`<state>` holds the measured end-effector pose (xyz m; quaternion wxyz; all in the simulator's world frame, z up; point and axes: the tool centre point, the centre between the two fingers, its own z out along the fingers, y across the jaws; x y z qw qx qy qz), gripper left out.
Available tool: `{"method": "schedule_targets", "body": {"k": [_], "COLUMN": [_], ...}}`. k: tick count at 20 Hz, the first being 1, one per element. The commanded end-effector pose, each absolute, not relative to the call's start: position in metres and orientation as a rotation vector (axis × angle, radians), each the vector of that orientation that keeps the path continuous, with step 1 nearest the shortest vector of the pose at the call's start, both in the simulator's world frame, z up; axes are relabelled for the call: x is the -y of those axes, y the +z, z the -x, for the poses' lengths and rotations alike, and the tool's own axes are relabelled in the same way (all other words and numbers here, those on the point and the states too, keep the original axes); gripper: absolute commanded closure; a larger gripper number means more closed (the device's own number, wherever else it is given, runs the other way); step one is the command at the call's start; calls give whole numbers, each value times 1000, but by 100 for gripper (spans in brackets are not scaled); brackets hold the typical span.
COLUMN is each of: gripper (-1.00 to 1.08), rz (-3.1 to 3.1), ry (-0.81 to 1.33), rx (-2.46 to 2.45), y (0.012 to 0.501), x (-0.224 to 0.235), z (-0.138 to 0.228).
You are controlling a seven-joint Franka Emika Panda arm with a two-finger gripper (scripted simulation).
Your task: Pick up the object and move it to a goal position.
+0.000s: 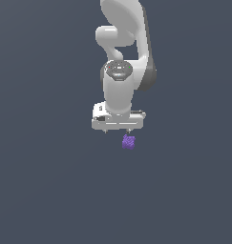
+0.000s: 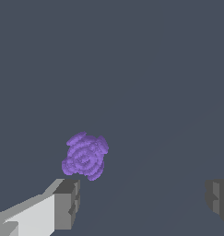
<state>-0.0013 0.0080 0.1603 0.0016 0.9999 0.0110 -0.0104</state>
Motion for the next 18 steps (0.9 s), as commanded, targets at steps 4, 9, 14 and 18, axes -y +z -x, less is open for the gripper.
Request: {"method": "schedule_targets", "body": {"k": [4, 9, 14, 18], "gripper": [-92, -92, -92, -92], "rz": [-3141, -3153, -3154, -3154], "ry": [-34, -42, -44, -42], "rx": [-45, -102, -116, -90], "y": [160, 160, 161, 157], "x": [-12, -27, -28, -30], "z": [1, 0, -1, 0]}}
